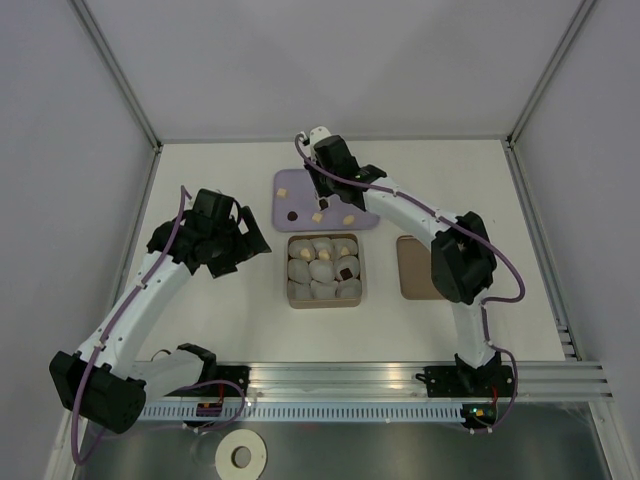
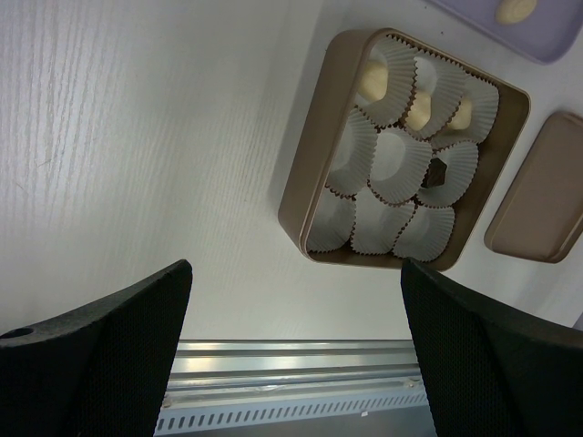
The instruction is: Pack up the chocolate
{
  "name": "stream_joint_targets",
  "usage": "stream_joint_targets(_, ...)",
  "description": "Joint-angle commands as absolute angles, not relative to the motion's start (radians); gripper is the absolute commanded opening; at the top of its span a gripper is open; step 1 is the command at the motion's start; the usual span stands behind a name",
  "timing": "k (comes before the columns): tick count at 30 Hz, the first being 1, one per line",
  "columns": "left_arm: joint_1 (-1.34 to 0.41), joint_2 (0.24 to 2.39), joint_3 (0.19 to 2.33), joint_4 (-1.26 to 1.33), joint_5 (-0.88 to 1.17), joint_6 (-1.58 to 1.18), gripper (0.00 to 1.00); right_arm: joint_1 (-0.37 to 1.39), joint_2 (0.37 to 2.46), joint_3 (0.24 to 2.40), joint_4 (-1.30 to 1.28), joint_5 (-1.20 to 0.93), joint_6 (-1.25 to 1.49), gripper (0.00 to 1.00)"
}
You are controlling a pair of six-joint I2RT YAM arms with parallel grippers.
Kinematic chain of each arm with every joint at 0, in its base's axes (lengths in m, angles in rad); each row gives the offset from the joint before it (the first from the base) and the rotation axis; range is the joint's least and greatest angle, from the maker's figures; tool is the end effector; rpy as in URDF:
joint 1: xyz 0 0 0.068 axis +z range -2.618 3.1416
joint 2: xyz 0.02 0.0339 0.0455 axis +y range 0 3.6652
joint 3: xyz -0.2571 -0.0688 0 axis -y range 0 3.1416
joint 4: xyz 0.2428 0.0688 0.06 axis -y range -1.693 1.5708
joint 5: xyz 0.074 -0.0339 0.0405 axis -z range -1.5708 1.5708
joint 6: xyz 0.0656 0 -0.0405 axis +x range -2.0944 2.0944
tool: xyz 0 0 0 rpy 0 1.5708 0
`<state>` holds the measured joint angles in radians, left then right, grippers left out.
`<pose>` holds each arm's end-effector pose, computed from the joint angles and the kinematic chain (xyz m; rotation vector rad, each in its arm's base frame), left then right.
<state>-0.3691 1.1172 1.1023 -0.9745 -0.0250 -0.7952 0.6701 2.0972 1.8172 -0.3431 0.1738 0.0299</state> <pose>0.2129 -0.0806 0.2843 -0.5622 2.5525 -0.4026 0.4081 0.3089 0.2455 -0.5958 2.1080 0.2057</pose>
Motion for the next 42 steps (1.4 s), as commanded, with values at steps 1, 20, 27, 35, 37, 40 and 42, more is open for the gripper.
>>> stream_joint_targets(1,-0.373,1.088,1.088,-0.954,-0.025,-0.785,1.00,0.672,1.979,1.787,-0.282,0.173,0.041,0.16)
stream_joint_targets(20,-0.374,1.068,1.091,-0.974,-0.008,-0.801,1.00,0.885,1.532,1.427,-0.460,0.221,0.253,0.17)
stream_joint_targets(27,-0.374,1.055,1.077,-0.976,-0.006,-0.799,1.00,0.939,1.546,1.332,-0.440,0.251,0.313,0.17)
stream_joint_targets(35,-0.373,1.040,1.057,-0.977,-0.006,-0.804,1.00,0.953,1.575,1.282,-0.390,0.281,0.342,0.18)
stream_joint_targets(37,-0.374,1.042,1.057,-0.977,-0.006,-0.804,1.00,0.954,1.583,1.282,-0.376,0.287,0.351,0.18)
stream_joint_targets(40,-0.374,1.043,1.057,-0.976,-0.009,-0.802,1.00,0.957,1.604,1.282,-0.365,0.302,0.354,0.18)
stream_joint_targets(42,-0.374,1.045,1.055,-0.976,-0.011,-0.802,1.00,0.963,1.617,1.282,-0.361,0.324,0.356,0.18)
